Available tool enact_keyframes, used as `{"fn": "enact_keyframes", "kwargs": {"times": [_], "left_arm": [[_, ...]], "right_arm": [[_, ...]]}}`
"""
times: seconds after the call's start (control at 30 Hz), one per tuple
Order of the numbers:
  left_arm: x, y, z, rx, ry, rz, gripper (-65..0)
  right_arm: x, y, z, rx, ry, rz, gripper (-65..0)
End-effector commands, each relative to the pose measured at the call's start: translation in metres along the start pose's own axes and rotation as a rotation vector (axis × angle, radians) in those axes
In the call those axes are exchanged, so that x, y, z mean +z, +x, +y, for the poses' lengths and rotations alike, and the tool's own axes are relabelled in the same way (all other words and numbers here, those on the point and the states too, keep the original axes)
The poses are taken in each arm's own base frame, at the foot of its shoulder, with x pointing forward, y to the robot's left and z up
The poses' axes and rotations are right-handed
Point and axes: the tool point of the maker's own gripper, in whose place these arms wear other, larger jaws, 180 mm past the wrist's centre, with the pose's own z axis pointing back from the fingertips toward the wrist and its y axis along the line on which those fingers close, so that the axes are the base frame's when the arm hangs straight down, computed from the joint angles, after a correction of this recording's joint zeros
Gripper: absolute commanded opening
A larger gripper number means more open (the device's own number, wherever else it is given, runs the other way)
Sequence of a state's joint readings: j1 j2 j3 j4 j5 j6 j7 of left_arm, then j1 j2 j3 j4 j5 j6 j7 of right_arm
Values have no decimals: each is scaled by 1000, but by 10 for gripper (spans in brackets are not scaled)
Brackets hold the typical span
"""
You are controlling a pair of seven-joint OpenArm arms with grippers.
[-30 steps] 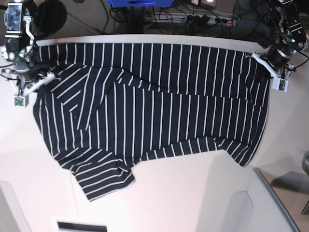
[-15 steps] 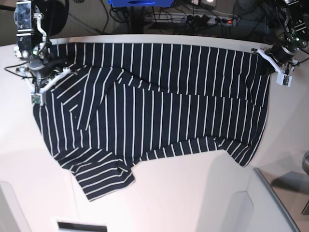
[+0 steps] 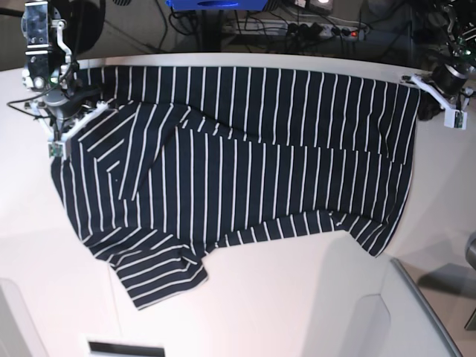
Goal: Layout the t-shirt on the table in an organized manner, then fold the t-shirt properly
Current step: 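Hold both corners and pull the folded edge taut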
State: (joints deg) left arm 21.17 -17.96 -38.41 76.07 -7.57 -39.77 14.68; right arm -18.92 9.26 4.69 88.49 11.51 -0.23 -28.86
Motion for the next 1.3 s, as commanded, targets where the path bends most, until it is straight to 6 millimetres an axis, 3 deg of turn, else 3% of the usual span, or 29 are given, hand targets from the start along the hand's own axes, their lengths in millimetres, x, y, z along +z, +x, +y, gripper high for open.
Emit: {"fn": "enact_keyframes", "kwargs": {"times": [0.0, 0.2, 0.3, 0.5, 0.87, 1.03, 1.27], "left_arm": [[3, 17, 1, -16, -2, -54, -650], [-13, 26, -29, -3, -56, -82, -650], [-27, 9, -44, 26, -105, -37, -650], [-39, -18, -43, 98, -112, 28, -650], [-26, -41, -38, 84, -107, 84, -650], [-19, -52, -40, 85, -108, 108, -650], [-17, -52, -38, 83, -105, 108, -650]], "right_arm": [[1, 14, -4, 8, -12, -40, -650], [-7, 10, -8, 0, -21, -18, -650], [-13, -5, -11, -5, -27, 21, -650], [-17, -18, -14, -10, -34, 57, -650], [-9, -47, -15, -9, -37, 109, -650], [-8, -49, -15, -8, -38, 114, -650], [-8, -47, -15, -8, -37, 108, -650]]}}
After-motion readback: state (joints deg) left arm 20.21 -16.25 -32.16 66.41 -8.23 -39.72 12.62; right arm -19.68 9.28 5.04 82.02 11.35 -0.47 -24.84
